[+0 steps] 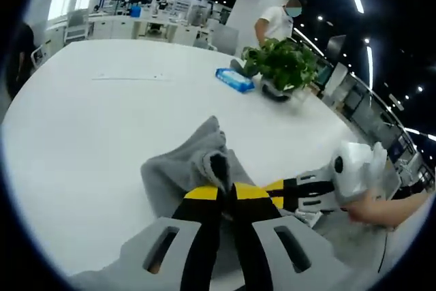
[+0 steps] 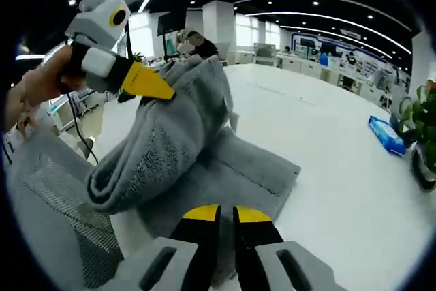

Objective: Open the folded towel by lifting each exposed corner and separating the folded layers until the towel lies flat within the target outline without major curled edges

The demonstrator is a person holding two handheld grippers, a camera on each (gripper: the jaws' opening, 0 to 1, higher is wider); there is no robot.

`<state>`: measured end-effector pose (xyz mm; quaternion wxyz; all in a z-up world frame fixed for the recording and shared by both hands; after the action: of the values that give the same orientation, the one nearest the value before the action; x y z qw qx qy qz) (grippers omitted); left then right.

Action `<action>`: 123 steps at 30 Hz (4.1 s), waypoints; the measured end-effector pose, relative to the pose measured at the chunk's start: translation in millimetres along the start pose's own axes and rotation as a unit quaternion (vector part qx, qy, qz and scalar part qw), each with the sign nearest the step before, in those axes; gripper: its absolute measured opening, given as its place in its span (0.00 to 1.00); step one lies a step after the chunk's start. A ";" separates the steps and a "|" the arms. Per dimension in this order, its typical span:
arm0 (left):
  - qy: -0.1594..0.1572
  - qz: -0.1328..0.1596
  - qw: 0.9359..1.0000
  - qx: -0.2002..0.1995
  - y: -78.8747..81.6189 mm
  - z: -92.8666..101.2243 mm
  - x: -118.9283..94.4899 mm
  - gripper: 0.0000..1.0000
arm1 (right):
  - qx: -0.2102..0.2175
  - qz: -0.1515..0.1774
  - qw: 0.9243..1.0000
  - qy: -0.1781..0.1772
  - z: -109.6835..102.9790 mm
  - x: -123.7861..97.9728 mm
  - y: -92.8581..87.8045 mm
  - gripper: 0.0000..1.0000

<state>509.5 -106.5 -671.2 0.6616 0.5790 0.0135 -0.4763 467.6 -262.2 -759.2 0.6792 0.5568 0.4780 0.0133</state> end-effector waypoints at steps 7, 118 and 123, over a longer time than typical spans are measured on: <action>0.001 0.001 1.000 0.005 -1.0 0.8 -1.5 0.05 | -0.043 -0.036 0.998 0.005 -3.6 13.3 -6.5 0.05; 0.203 0.015 0.974 0.098 -34.9 -94.8 -7.7 0.31 | 0.036 0.018 0.990 -0.134 58.9 -66.5 -18.9 0.20; 0.190 0.055 0.968 0.155 -19.5 -78.1 -9.3 0.27 | -0.018 0.057 0.996 -0.072 32.3 -54.6 2.2 0.10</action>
<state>533.4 -37.5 -706.2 0.5744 0.7541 0.0326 -0.3167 460.5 -315.4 -725.3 0.7199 0.5707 0.3944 0.0203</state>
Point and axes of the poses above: the point that each gripper's makers call its tool centre point, and the gripper's own axes: x roughly forward along the fingers, z roughly to its right, y roughly out of its top, the point moved 8 cm from there along -x, roughly backward along the fingers, and after that the axes turned 4 degrees about y, right-handed, at the moved point
